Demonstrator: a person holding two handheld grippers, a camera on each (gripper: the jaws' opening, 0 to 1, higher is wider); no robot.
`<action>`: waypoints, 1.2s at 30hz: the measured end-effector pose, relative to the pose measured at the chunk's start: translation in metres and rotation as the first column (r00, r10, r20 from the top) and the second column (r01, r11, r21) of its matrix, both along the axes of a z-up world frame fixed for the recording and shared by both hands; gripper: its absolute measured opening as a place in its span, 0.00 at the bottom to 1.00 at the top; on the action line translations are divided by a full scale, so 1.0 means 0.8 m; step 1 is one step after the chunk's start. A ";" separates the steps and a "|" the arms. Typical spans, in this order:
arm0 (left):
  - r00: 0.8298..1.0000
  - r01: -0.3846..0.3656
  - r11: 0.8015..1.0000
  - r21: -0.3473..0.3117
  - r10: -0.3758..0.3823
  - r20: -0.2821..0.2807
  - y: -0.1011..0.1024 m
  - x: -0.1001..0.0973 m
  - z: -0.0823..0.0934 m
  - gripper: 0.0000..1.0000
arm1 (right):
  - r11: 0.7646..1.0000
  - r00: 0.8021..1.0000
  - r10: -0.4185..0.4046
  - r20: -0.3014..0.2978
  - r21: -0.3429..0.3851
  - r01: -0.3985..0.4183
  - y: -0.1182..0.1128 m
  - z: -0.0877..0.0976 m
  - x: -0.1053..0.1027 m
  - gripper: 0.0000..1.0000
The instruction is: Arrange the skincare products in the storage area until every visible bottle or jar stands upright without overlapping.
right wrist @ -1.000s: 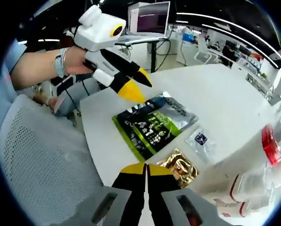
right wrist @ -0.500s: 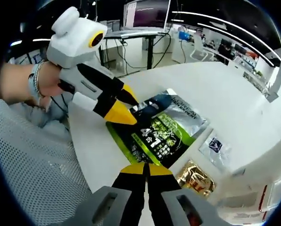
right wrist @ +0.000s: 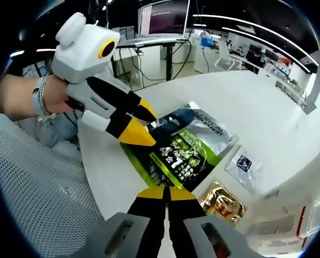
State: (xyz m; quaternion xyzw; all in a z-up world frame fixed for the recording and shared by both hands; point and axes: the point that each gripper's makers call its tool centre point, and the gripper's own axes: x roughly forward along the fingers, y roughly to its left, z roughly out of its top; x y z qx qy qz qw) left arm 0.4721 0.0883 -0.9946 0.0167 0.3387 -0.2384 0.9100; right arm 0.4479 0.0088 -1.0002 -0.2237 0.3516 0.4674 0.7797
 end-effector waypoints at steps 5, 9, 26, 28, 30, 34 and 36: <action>1.000 0.004 1.000 0.000 -0.004 -0.001 0.000 0.000 0.001 0.25 | 1.000 1.000 0.000 -0.001 0.004 0.000 0.000 0.000 0.000 0.00; 1.000 -0.003 1.000 -0.009 0.003 -0.010 0.001 0.000 0.002 0.26 | 1.000 1.000 0.004 0.000 0.001 -0.004 0.000 0.000 -0.001 0.00; 0.950 -0.174 0.981 0.089 0.143 0.279 0.033 0.009 0.113 0.30 | 0.982 0.997 0.057 0.050 0.177 -0.065 -0.057 0.113 0.004 0.00; 0.930 -0.198 0.977 0.081 0.162 0.330 0.035 0.006 0.127 0.32 | 0.960 0.997 0.035 0.069 0.276 -0.053 -0.083 0.147 0.005 0.00; 0.912 -0.236 0.970 0.058 0.200 0.359 0.040 0.001 0.138 0.34 | 0.935 0.996 -0.015 0.083 0.353 -0.015 -0.108 0.174 0.011 0.00; 0.875 -0.322 0.947 0.007 0.295 0.385 0.055 -0.009 0.149 0.37 | 0.910 0.955 -0.206 0.215 0.402 0.105 -0.200 0.217 0.044 0.00; 0.861 -0.350 0.936 -0.024 0.332 0.385 0.058 -0.016 0.154 0.38 | 0.900 0.910 -0.308 0.278 0.395 0.185 -0.252 0.226 0.062 0.00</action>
